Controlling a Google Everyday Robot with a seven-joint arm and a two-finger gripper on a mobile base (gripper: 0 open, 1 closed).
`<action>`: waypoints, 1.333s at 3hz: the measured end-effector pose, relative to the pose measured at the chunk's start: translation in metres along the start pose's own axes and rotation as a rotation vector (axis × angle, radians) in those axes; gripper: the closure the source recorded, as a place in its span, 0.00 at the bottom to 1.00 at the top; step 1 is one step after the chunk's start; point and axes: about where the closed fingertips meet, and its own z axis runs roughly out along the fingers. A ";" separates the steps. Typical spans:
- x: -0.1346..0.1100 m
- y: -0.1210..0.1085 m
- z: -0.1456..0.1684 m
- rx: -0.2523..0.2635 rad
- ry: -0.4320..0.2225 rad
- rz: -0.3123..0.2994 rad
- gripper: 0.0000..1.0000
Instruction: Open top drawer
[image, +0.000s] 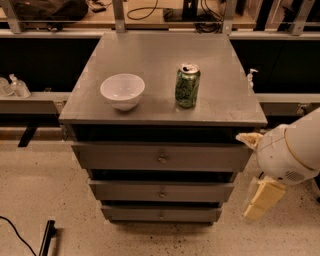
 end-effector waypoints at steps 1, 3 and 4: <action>0.012 0.003 0.051 0.019 0.025 -0.008 0.00; 0.010 -0.024 0.128 0.019 0.016 -0.077 0.00; 0.007 -0.050 0.151 0.028 0.011 -0.119 0.00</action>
Offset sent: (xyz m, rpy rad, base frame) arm 0.0478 0.0338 -0.1399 -0.0502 -0.0350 0.0368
